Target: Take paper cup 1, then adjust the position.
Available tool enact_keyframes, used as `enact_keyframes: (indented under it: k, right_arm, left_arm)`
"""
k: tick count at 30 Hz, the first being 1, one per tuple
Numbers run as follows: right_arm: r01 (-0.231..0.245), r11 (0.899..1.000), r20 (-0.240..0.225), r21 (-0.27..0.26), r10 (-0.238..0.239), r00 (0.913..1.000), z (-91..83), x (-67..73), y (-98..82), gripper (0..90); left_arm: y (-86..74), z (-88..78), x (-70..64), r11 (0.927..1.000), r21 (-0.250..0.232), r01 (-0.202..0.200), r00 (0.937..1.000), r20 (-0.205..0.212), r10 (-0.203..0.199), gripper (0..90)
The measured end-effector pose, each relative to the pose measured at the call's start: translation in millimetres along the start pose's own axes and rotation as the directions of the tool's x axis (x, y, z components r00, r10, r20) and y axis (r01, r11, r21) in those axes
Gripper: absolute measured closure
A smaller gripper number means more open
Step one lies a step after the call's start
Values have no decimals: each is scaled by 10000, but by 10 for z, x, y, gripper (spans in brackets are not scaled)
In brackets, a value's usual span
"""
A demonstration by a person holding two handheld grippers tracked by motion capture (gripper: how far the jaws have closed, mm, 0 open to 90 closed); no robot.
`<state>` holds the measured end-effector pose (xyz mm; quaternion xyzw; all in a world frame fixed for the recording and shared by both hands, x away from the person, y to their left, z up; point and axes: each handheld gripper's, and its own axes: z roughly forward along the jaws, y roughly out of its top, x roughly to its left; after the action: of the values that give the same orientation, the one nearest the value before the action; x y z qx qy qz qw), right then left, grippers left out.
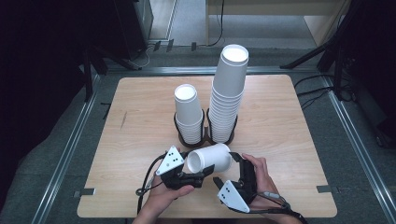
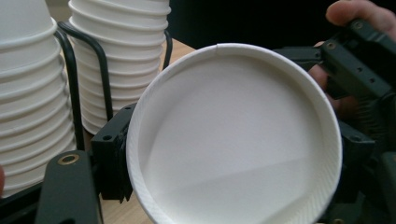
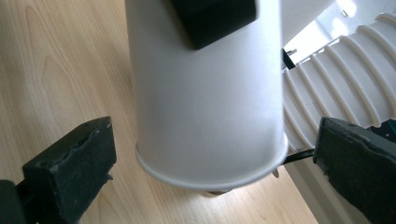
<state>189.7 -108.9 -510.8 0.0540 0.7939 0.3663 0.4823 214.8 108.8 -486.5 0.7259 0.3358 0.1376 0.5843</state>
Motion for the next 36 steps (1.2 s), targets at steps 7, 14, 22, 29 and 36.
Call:
enact_keyframes:
  k: [7,14,22,29,36]
  right_arm:
    - [-1405,9898,0,-254,1406,9901,-94,-26,-3,0]
    - [-2863,9581,130,-75,2864,9580,-94,-49,-63,0]
    - [-4226,9060,211,-216,4230,9059,-95,-126,-72,0]
    - [-5215,8520,601,-465,5235,8499,-80,-153,-94,0]
    - [-5931,8038,649,-452,5948,8012,-64,-172,-97,0]
  left_arm:
    - [-45,-2,23,9989,-472,66,9994,-343,-82,219]
    - [-59,-16,35,9966,-813,118,9990,-431,-153,218]
    - [-47,-74,48,9892,-1463,48,9983,-560,-131,218]
    - [-38,-124,64,9805,-1962,60,9962,-840,-229,218]
    - [-33,-147,63,9717,-2361,26,9950,-965,-261,218]
